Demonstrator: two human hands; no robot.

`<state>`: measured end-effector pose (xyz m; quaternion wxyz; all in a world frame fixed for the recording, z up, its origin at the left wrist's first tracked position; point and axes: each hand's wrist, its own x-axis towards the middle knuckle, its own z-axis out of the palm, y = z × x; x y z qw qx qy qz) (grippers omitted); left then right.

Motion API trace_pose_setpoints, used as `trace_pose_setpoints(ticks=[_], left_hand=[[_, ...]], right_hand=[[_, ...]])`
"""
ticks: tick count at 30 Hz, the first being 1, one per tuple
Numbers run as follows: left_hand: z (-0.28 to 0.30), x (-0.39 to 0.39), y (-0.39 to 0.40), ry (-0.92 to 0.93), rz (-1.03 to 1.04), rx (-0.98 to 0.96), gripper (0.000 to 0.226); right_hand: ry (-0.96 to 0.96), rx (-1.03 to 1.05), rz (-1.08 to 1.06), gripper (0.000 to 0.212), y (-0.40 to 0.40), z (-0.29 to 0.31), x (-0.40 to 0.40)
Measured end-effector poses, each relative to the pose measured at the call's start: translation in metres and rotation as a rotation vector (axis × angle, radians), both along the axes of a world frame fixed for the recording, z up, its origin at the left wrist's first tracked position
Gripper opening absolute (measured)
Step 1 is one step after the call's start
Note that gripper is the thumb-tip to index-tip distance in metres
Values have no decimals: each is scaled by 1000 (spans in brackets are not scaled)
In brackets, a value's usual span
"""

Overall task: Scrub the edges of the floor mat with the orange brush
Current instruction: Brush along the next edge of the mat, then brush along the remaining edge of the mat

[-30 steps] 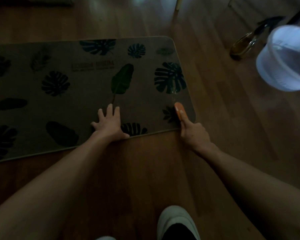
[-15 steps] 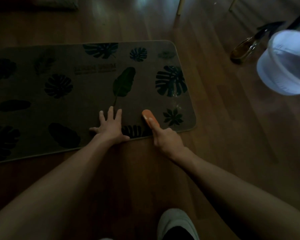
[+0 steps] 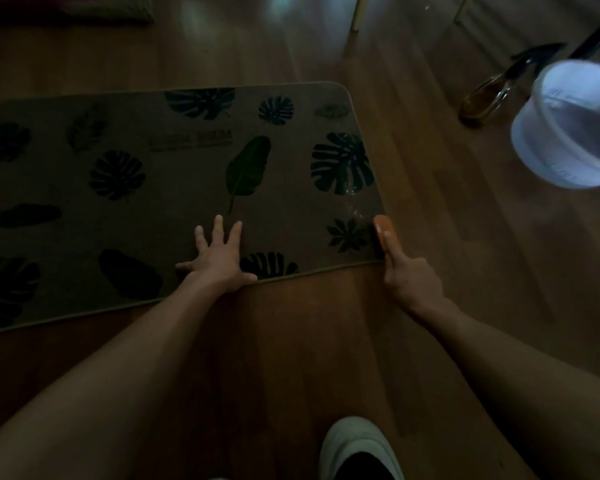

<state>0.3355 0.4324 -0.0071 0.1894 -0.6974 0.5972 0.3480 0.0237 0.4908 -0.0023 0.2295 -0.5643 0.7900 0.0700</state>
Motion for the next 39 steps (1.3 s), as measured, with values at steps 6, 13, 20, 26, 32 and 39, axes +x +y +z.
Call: trace_pose_setpoints(ticks=[6,13,20,26,32,39], left_hand=[[2,-1,0,-19,-36,-16,114],[1,3,-3,-46,-53,-43,116],[20,-6,-25,-27,-35,32,107],[107,-34,-70,500,179,-234,68],[282,-52,-61,717,302,-341,51],[524,-76,-55,806,466,-413,45]], right_hand=[[-208,13,25,62,4,-7,60],[-297,37,246,72,-2,-17,127],[-431,71,205,58,-31,12,81],[-625,37,116,67,-81,112,37],[-762,32,44,60,-85,285,31],[-851,-6,22,52,-91,533,8]])
